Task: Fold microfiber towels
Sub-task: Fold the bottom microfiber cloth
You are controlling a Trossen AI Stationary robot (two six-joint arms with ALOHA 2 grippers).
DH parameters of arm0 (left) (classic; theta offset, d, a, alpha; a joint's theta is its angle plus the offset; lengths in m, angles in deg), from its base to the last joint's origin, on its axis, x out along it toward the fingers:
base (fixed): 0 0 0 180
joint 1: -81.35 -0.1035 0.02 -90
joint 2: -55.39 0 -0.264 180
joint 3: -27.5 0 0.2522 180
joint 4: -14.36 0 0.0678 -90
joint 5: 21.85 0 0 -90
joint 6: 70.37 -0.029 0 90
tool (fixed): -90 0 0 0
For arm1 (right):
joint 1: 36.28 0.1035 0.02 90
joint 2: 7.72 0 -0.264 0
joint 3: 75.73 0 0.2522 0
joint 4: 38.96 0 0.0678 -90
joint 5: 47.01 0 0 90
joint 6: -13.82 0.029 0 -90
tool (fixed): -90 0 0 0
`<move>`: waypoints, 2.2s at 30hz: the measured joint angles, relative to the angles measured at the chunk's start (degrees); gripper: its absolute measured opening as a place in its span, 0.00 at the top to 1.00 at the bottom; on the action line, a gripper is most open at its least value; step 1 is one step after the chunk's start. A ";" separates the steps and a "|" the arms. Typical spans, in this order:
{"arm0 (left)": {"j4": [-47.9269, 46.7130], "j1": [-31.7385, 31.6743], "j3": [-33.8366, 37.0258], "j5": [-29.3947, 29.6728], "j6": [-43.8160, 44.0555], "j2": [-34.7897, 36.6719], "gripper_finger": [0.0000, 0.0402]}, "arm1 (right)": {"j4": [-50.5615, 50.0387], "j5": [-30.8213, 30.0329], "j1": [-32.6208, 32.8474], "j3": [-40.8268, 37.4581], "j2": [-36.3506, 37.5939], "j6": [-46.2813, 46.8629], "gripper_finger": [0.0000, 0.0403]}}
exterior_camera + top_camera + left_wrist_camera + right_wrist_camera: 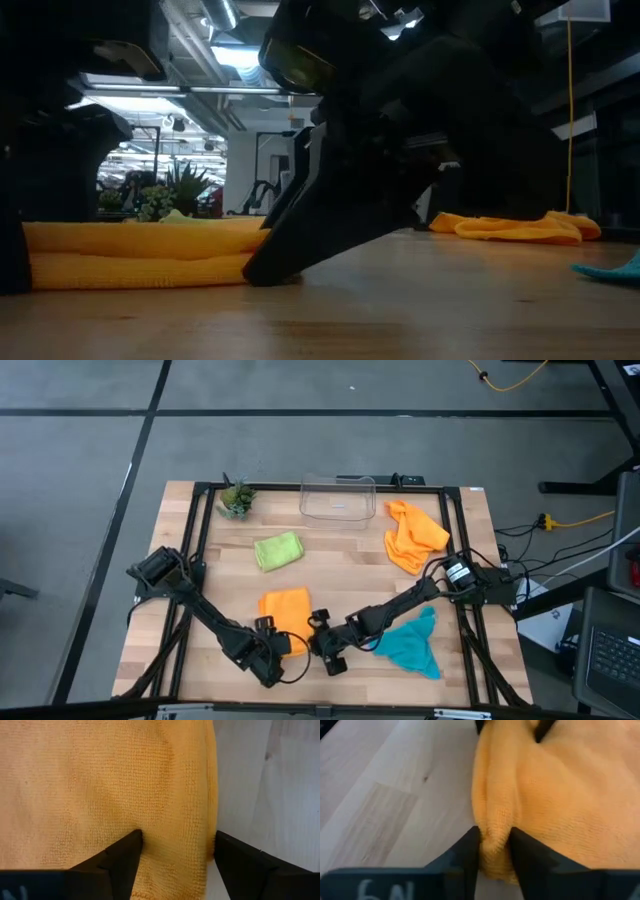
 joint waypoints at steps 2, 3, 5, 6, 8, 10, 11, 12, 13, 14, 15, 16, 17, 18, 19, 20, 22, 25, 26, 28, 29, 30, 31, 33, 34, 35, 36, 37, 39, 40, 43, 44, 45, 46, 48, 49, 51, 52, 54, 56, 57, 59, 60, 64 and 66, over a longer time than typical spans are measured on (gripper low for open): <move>0.20 0.38 0.35 0.86 0.07 0.80 0.46 | 0.02 -0.27 -0.06 -0.04 0.00 1.06 0.78; 0.22 0.39 0.45 0.77 0.07 1.10 0.49 | 0.02 -0.46 -0.07 -0.04 0.00 1.53 0.81; -0.06 0.46 0.56 0.67 0.08 1.43 0.55 | 0.04 -0.97 -0.09 -0.08 0.00 3.28 0.88; -0.17 0.52 0.58 0.67 0.10 1.44 0.59 | 0.04 -1.11 -0.12 -0.09 0.00 4.10 0.91; -0.46 0.55 0.58 0.62 0.07 1.46 0.67 | 0.09 -1.11 -0.17 -0.12 0.00 5.45 0.96; -0.82 0.50 0.58 0.55 0.07 1.46 0.77 | 0.40 -1.11 -0.17 -0.18 0.00 6.82 0.97; -1.01 0.50 0.58 0.68 0.07 1.46 0.82 | 0.58 -1.11 -0.17 -0.20 0.00 7.71 0.97; -1.22 0.50 0.60 0.87 0.03 1.48 0.88 | 0.70 -1.06 -0.17 -0.20 0.00 8.96 0.97; -1.36 0.50 0.62 0.93 0.05 1.50 0.94 | 0.74 -0.79 -0.17 -0.20 0.14 10.14 0.97; -1.36 0.50 0.62 0.82 0.03 1.54 0.97 | 0.63 -0.18 -0.22 -0.20 0.40 11.23 0.97; -1.35 0.50 0.59 0.84 0.03 1.57 0.97 | 0.63 0.51 -0.28 -0.20 0.51 12.12 0.98; -1.63 0.50 0.29 0.80 -0.01 1.51 0.97 | 0.64 1.09 -0.28 -0.21 0.93 13.15 0.98; -2.19 0.51 -0.40 0.43 -0.26 1.43 0.98 | 0.18 1.58 -0.33 -0.32 1.51 14.08 0.98; -3.02 0.52 -1.45 -0.09 -0.37 1.55 0.99 | -0.73 1.90 -0.33 -0.31 2.09 15.11 0.98; -4.09 0.62 -2.55 -0.31 -0.60 1.66 0.99 | -1.75 2.21 -0.32 -0.10 2.75 16.17 0.98; -4.89 0.76 -3.60 -0.63 -1.14 1.77 0.99 | -2.98 2.72 -0.28 0.30 3.48 17.29 0.98; -6.33 1.05 -6.49 -1.72 -1.72 2.52 0.99 | -6.91 4.50 -0.28 2.07 5.40 19.99 0.98; -8.47 1.92 -11.61 -2.78 -1.74 4.49 1.00 | -13.65 8.31 -0.05 6.10 7.40 23.78 0.98; -8.80 2.16 -13.34 -3.08 -1.78 4.67 1.00 | -15.91 9.83 0.11 7.73 7.57 24.65 0.98; -9.52 2.87 -16.35 -3.43 -2.25 4.94 1.00 | -20.67 12.82 0.68 11.48 7.61 24.97 0.98; -9.55 3.18 -18.12 -3.47 -3.03 5.16 1.00 | -23.02 14.53 1.06 13.83 7.61 24.91 0.98; -9.26 3.57 -19.78 -3.57 -3.72 5.44 1.00 | -25.67 16.38 1.48 16.42 7.61 24.82 0.98; -9.27 3.97 -21.32 -3.69 -4.50 5.74 1.00 | -28.13 17.69 1.98 18.84 7.70 24.59 0.98; -10.02 4.70 -24.03 -3.54 -6.26 5.92 1.00 | -33.74 18.54 2.98 23.49 7.89 23.43 0.98; -10.50 4.96 -25.18 -3.35 -7.31 5.89 1.00 | -36.65 18.51 3.52 25.73 7.89 22.88 0.98; -11.53 5.17 -26.42 -3.07 -8.16 5.85 1.00 | -39.55 18.33 3.99 28.16 7.89 22.00 0.98; -12.37 5.29 -27.70 -3.00 -9.18 5.85 1.00 | -42.13 17.91 4.41 30.41 7.89 21.47 0.98; -12.85 5.34 -28.81 -2.98 -10.06 5.86 1.00 | -44.01 17.22 4.77 32.40 7.89 20.58 0.98; -14.05 5.42 -29.89 -2.68 -11.15 6.00 1.00 | -45.83 14.18 5.34 35.12 8.00 20.21 0.98; -15.11 5.44 -29.95 -2.16 -11.47 6.00 1.00 | -46.88 12.36 5.54 35.86 8.00 20.18 0.98; -18.35 5.13 -29.04 -1.18 -11.55 5.94 1.00 | -47.69 7.65 5.43 35.30 7.82 19.61 0.98; -19.27 4.85 -28.25 -0.70 -11.53 5.96 1.00 | -47.56 6.61 5.06 34.33 7.77 19.31 0.98; -19.56 4.53 -27.16 -0.47 -11.53 5.96 1.00 | -46.93 5.72 4.52 32.98 7.53 19.18 0.98; -19.58 4.10 -25.91 -0.55 -11.55 5.96 1.00 | -45.84 5.18 3.80 31.60 7.17 19.14 0.98; -19.66 3.12 -23.40 -0.33 -11.83 5.96 1.00 | -43.28 3.93 2.21 28.10 6.65 19.12 0.98; -19.37 2.48 -21.94 -0.30 -12.07 5.96 1.00 | -41.18 3.52 1.31 26.29 6.45 18.95 0.98; -19.72 1.17 -18.75 0.07 -12.43 5.95 1.00 | -36.48 3.30 -0.44 22.55 6.45 18.52 0.98; -19.85 0.40 -17.28 0.07 -12.81 5.94 1.00 | -34.09 3.26 -1.37 20.81 6.45 18.23 0.98; -19.71 -1.00 -14.89 0.29 -13.72 5.94 1.00 | -31.22 2.45 -3.03 17.78 6.45 17.26 0.98; -19.63 -2.34 -12.71 0.71 -14.22 5.94 1.00 | -28.71 -0.19 -4.64 15.18 6.45 16.81 0.98; -19.65 -2.97 -11.85 1.41 -14.66 5.94 1.00 | -28.12 -1.28 -5.39 14.10 6.45 15.95 0.98; -19.46 -4.22 -10.35 2.82 -16.16 5.94 1.00 | -26.50 -2.94 -6.83 12.37 6.45 14.53 0.98; -19.56 -4.81 -9.64 3.36 -16.77 5.94 1.00 | -25.25 -3.29 -7.53 11.52 6.45 14.14 0.98; -19.61 -6.93 -7.98 3.60 -17.71 5.94 1.00 | -22.10 -3.36 -9.41 9.53 6.45 12.95 0.98; -19.74 -7.21 -7.92 3.53 -18.02 5.94 1.00 | -22.09 -2.81 -9.66 9.51 6.45 13.01 0.98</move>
